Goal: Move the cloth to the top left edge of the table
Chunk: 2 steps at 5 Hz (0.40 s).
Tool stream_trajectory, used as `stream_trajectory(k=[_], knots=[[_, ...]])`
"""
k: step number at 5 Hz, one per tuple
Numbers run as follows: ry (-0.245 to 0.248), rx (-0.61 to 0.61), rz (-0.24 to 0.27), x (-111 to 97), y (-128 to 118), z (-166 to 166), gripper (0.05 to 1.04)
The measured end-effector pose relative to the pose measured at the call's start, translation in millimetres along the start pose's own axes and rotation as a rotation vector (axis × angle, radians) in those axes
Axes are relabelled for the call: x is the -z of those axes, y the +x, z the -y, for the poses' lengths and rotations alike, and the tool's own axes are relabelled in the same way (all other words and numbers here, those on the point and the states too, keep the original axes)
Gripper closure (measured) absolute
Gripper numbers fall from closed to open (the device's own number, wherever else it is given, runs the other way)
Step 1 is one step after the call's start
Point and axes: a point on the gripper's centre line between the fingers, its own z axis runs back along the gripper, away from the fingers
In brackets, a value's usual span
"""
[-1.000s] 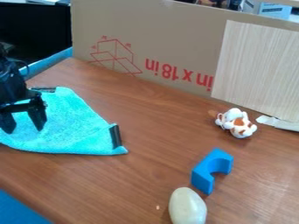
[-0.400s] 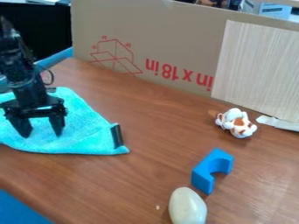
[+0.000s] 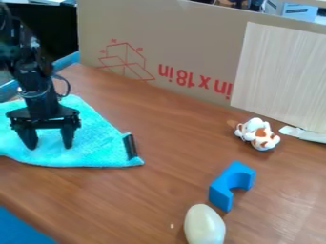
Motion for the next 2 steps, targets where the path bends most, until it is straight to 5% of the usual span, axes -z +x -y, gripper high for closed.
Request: stream_trajectory(k=[2], knots=[[-0.019,-0.063,-0.044,-0.1,3.1,34.9,0.085]])
